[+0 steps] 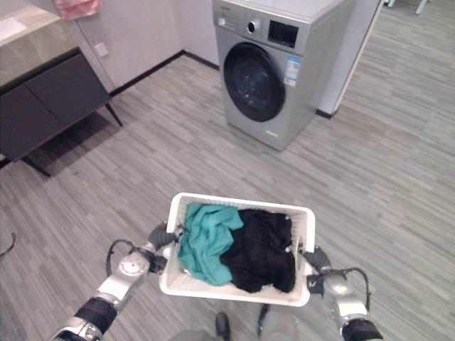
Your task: Grab the laundry basket,head to the washer,open it,put in the laundry and shut it.
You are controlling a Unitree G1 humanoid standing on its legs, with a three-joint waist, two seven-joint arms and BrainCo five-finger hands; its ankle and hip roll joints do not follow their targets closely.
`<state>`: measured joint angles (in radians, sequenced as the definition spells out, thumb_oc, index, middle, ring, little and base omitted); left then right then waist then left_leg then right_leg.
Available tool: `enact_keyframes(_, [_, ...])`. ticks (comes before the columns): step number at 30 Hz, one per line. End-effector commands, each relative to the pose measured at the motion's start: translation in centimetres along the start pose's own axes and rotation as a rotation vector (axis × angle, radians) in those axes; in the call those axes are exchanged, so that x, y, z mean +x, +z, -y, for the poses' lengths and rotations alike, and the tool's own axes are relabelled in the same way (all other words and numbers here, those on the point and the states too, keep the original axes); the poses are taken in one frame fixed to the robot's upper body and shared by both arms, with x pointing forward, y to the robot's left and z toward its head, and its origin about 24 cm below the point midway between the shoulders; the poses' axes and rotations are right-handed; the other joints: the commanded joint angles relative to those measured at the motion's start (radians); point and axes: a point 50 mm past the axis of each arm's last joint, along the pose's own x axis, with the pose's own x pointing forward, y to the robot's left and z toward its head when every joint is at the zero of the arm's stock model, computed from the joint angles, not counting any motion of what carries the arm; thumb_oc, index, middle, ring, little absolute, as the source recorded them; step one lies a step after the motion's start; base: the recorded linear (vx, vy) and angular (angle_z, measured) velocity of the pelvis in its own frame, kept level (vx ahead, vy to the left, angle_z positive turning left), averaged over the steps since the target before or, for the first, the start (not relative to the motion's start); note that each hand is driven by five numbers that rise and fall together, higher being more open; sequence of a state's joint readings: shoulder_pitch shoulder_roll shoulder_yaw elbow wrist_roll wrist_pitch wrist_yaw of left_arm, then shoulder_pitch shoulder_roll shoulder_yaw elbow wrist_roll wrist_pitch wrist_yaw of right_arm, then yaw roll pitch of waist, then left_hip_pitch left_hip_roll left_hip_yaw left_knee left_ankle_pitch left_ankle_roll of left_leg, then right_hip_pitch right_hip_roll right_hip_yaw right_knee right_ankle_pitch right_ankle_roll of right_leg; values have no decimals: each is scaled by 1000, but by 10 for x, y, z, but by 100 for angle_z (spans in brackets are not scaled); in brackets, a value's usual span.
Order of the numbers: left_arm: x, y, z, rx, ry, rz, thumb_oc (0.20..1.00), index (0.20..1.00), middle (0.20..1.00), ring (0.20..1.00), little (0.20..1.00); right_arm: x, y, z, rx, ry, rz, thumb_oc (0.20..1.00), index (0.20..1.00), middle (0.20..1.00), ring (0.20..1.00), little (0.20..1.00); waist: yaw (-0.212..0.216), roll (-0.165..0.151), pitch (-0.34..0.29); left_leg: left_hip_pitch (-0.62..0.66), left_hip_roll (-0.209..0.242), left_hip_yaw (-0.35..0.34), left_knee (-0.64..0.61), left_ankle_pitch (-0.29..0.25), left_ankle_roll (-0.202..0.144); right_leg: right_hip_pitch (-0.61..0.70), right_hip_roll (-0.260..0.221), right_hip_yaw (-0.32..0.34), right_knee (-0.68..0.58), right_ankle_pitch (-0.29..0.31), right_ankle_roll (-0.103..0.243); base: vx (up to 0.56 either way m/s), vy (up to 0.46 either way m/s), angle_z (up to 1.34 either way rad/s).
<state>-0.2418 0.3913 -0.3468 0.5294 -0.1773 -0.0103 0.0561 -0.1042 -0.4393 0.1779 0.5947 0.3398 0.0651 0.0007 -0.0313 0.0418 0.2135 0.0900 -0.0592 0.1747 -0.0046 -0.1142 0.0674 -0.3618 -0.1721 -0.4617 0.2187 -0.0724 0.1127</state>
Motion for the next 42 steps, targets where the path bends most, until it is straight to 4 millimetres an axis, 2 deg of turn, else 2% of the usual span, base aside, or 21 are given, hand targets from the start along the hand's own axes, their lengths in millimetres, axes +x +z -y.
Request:
enact_keyframes(1, [3, 27, -27, 42, 80, 123, 200, 200, 200, 200, 200, 3, 53, 26, 31, -58, 227, 200, 200, 200, 200, 200, -6, -22, -89, 107, 25, 0, 25, -122, -61, 117, 23, 2, -174, 134, 54, 443, -17, 5])
enact_keyframes(3, [6, 30, -22, 49, 76, 131, 200, 200, 200, 200, 200, -3, 45, 32, 30, -77, 213, 200, 200, 200, 200, 200, -34, -27, -106, 132, 17, -18, 72, -161, -65, 136, 43, 57, -187, 140, 48, 499, -28, 27])
enact_keyframes(5, [8, 32, -17, 34, 71, 141, 200, 200, 200, 200, 200, -8, 35, 38, 44, -98, 197, 200, 200, 200, 200, 200, -51, -39, -118, 94, 12, -10, 247, -97, -119, 178, 54, 76, -198, 170, 15, 441, -105, 65])
enact_keyframes(7, [10, 34, -13, 17, 64, 141, 200, 200, 200, 200, 200, -11, 27, 40, 81, -119, 179, 200, 200, 200, 200, 200, -63, -34, -119, 31, 125, 47, 465, 7, -187, 243, 87, 82, -183, 129, -23, 404, -194, 83])
enact_keyframes(8, [9, 33, -13, 6, 66, 143, 200, 200, 200, 200, 200, -13, 27, 39, 89, -117, 187, 200, 200, 200, 200, 200, -54, -45, -112, -23, 146, 62, 600, 79, -201, 268, 95, 69, -190, 121, -61, 282, -163, 66])
enact_keyframes(9, [9, 33, -13, 7, 67, 141, 200, 200, 200, 200, 200, -13, 26, 39, 89, -116, 185, 200, 200, 200, 200, 200, -54, -30, -116, -24, 162, 46, 611, 61, -215, 271, 115, 79, -188, 106, -56, 101, -90, 5])
enact_keyframes(12, [9, 33, -13, 6, 67, 141, 200, 200, 200, 200, 200, -13, 26, 39, 88, -116, 185, 200, 200, 200, 200, 200, -53, -28, -116, -23, 165, 46, 613, 59, -216, 272, 117, 79, -187, 105, -57, 95, -47, -48])
enact_keyframes(13, [8, 31, -13, -6, 71, 136, 200, 200, 200, 200, 200, -12, 25, 36, 87, -102, 178, 200, 200, 200, 200, 200, -30, -62, -98, -145, 180, 11, 796, 144, -211, 339, 130, 96, -217, 77, -104, 561, -153, -4])
enact_keyframes(14, [8, 29, -14, -6, 72, 127, 200, 200, 200, 200, 200, -13, 24, 32, 92, -90, 181, 200, 200, 200, 200, 200, -22, -79, -100, -188, 281, 40, 655, 76, -183, 387, 133, 104, -223, 29, -96, 728, -90, 5])
enact_keyframes(15, [7, 29, -17, -8, 82, 131, 200, 200, 200, 200, 200, -12, 25, 29, 87, -82, 186, 200, 200, 200, 200, 200, -1, -95, -97, -224, 295, 43, 511, 53, -167, 408, 126, 129, -215, 9, -85, 520, 92, 2])
enact_keyframes(18, [4, 28, -21, -16, 100, 131, 200, 200, 200, 200, 200, -11, 29, 27, 77, -70, 199, 200, 200, 200, 200, 200, 17, -100, -98, -222, 319, 20, 173, 168, -180, 438, 121, 152, -213, -5, -76, 285, 168, -50])
enact_keyframes(21, [2, 23, -26, -15, 123, 119, 200, 200, 200, 200, 200, -9, 34, 24, 77, -67, 222, 200, 200, 200, 200, 200, 45, -90, -94, -263, 355, -97, -40, 256, -206, 484, 136, 207, -170, -76, -74, 384, 196, -75])
enact_keyframes(23, [1, 23, -28, -14, 130, 120, 200, 200, 200, 200, 200, -8, 36, 24, 79, -67, 226, 200, 200, 200, 200, 200, 49, -85, -95, -277, 361, -126, -49, 267, -210, 495, 135, 222, -160, -85, -73, 302, 199, -67])
enact_keyframes(26, [-2, 21, -27, -22, 127, 124, 200, 200, 200, 200, 200, -5, 35, 19, 85, -51, 215, 200, 200, 200, 200, 200, 63, -55, -111, -269, 343, -157, -9, 258, -217, 531, 115, 251, -143, -110, -54, 386, 326, -70])
enact_keyframes(29, [-3, 22, -30, 0, 131, 133, 200, 200, 200, 200, 200, -4, 35, 13, 95, -41, 213, 200, 200, 200, 200, 200, 72, -52, -123, -286, 273, -168, 101, 215, -200, 538, 55, 273, -87, -96, -25, 361, 383, -50])
enact_keyframes(33, [-4, 31, -38, 47, 147, 166, 200, 200, 200, 200, 200, -5, 33, 12, 113, -61, 214, 200, 200, 200, 200, 200, 64, -58, -135, -248, 166, -102, 159, 112, -111, 460, -43, 319, 119, 19, 23, 316, 465, 6])
enact_keyframes(34, [-6, 35, -45, 73, 162, 181, 200, 200, 200, 200, 200, -6, 35, 14, 117, -67, 229, 200, 200, 200, 200, 200, 49, -47, -134, -213, 135, -79, 150, 87, -73, 397, -61, 334, 238, 89, 22, 264, 435, -7])
enact_keyframes(36, [-6, 37, -48, 87, 170, 186, 200, 200, 200, 200, 200, -7, 36, 15, 120, -74, 235, 200, 200, 200, 200, 200, 46, -45, -128, -201, 123, -66, 145, 77, -56, 357, -69, 342, 297, 115, 25, 201, 370, -5])
enact_keyframes(37, [-11, 40, -61, 116, 208, 198, 200, 200, 200, 200, 200, -9, 39, 16, 122, -84, 265, 200, 200, 200, 200, 200, 46, -32, -118, -167, 112, -26, 134, 55, -37, 324, -123, 254, 364, 156, 34, 186, 350, -9])
enact_keyframes(39, [-13, 40, -65, 122, 216, 200, 200, 200, 200, 200, 200, -10, 41, 16, 116, -85, 273, 200, 200, 200, 200, 200, 43, -28, -116, -145, 106, -6, 121, 47, -31, 309, -140, 205, 369, 151, 29, 172, 244, -31])
enact_keyframes(42, [-17, 41, -70, 126, 228, 210, 200, 200, 200, 200, 200, -16, 44, 23, 98, -104, 296, 200, 200, 200, 200, 200, 22, -21, -95, -91, 95, 7, 90, 35, -40, 247, -92, 118, 327, 77, 25, 222, 183, -34])
